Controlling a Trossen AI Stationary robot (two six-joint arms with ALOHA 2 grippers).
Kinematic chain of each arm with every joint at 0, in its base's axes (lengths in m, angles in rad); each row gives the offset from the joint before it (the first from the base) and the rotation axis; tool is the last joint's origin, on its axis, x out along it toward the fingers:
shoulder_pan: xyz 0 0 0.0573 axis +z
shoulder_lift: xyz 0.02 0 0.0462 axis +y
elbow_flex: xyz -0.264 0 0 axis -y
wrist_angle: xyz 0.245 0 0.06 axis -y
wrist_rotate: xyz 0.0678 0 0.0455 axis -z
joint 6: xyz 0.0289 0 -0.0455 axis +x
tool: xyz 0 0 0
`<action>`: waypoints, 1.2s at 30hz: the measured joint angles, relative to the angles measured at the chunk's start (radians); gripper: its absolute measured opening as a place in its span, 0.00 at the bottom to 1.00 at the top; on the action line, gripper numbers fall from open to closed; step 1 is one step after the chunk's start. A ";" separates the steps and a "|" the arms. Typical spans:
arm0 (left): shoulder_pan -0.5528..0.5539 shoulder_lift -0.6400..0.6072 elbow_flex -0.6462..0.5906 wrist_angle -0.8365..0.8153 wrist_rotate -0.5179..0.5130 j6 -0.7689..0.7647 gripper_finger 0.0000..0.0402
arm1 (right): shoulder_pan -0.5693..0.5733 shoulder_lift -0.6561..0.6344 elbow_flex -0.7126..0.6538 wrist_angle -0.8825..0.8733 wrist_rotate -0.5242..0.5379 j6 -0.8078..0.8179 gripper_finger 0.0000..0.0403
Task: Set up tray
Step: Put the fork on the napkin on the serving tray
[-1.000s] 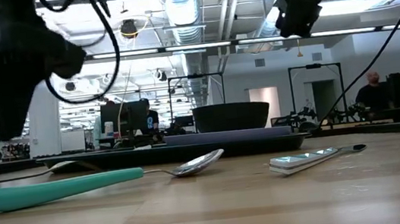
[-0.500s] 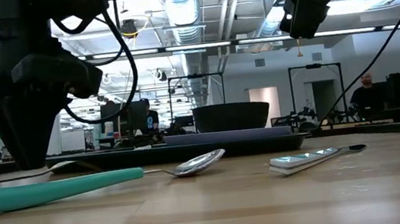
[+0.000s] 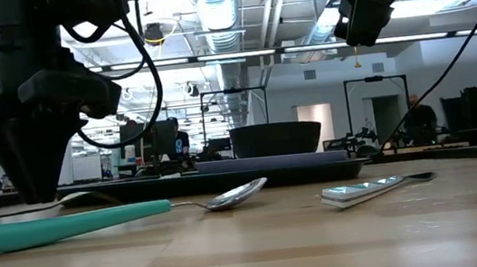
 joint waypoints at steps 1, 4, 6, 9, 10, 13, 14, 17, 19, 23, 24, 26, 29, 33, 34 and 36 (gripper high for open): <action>0.000 0.000 0.000 0.000 -0.003 -0.006 0.33 | 0.000 0.000 0.000 0.000 0.000 0.000 0.15; 0.000 0.000 -0.007 0.018 -0.012 -0.009 0.33 | 0.000 0.000 0.000 0.000 0.000 0.000 0.15; 0.000 0.000 -0.024 0.042 -0.007 -0.022 0.33 | 0.000 0.000 0.000 0.000 0.000 0.000 0.15; 0.000 0.000 -0.048 0.067 0.012 -0.034 0.33 | 0.000 0.000 0.000 0.000 0.000 0.000 0.15; 0.000 0.000 -0.049 0.060 0.012 -0.034 0.33 | 0.000 0.000 0.000 0.000 0.000 0.000 0.15; 0.004 0.000 -0.050 0.040 0.002 -0.034 0.33 | 0.000 0.000 0.000 0.000 0.000 0.000 0.15; 0.005 0.000 -0.050 0.041 0.003 -0.034 0.32 | 0.000 0.000 0.000 0.000 0.000 0.000 0.15; 0.005 0.000 -0.050 0.052 0.006 -0.035 0.25 | 0.000 0.000 0.000 0.000 0.000 0.000 0.15; 0.005 0.000 -0.050 0.058 0.009 -0.035 0.18 | 0.000 0.000 0.000 0.000 0.000 0.000 0.15; 0.004 0.000 -0.050 0.078 0.024 -0.035 0.03 | 0.000 0.000 0.000 0.000 0.000 0.000 0.15; 0.004 0.000 -0.050 0.084 0.024 -0.035 0.02 | 0.000 0.000 0.000 0.000 0.000 0.000 0.15; 0.005 0.000 -0.050 0.088 0.025 -0.035 0.02 | 0.000 0.000 0.000 0.000 0.000 0.000 0.15; 0.005 0.000 -0.050 0.090 0.028 -0.051 0.01 | 0.000 0.000 0.000 0.000 0.000 0.000 0.15; 0.004 -0.006 -0.049 0.118 0.042 -0.073 0.01 | 0.000 0.000 0.000 0.000 0.000 0.000 0.15; 0.004 -0.009 -0.045 0.117 0.047 -0.080 0.01 | 0.000 0.000 0.000 0.000 0.000 0.000 0.15; 0.002 -0.010 -0.027 0.107 0.050 -0.083 0.01 | 0.000 0.000 0.000 0.000 0.000 0.000 0.15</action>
